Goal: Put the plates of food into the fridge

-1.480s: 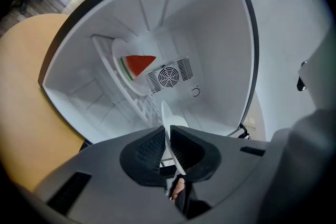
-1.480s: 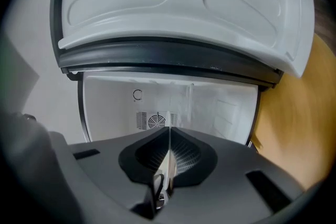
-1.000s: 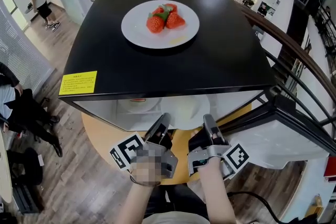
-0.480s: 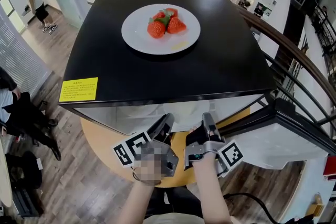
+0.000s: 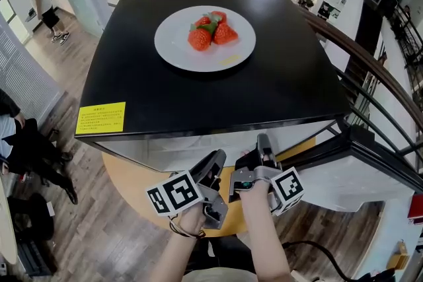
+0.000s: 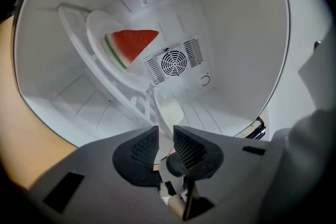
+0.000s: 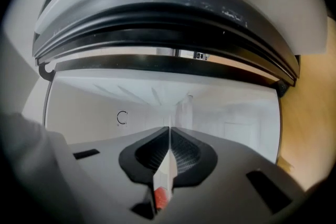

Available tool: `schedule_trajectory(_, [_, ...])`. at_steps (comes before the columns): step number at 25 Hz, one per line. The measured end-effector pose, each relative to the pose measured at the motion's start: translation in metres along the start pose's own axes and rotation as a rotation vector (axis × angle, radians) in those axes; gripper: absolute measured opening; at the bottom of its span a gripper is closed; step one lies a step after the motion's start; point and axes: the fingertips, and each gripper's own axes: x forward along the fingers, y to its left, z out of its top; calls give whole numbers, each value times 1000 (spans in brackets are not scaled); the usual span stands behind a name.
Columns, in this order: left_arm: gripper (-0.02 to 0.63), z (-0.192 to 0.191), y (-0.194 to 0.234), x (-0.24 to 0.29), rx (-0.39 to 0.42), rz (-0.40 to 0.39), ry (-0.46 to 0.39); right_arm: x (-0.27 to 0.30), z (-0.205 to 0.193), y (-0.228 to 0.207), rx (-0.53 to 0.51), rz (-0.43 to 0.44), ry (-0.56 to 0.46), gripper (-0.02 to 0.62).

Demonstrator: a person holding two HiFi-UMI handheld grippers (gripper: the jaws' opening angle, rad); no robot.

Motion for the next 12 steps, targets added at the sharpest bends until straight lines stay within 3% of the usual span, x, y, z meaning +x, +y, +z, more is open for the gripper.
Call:
schedule_trajectory(7, [69,0,7,-13,-15,-7,6,6,-4,9,-162,-10,-11,21])
schedule_trajectory(12, [69,0,11,-20,-46,-14,-5,8,-6,13,-324,-75,-19,25])
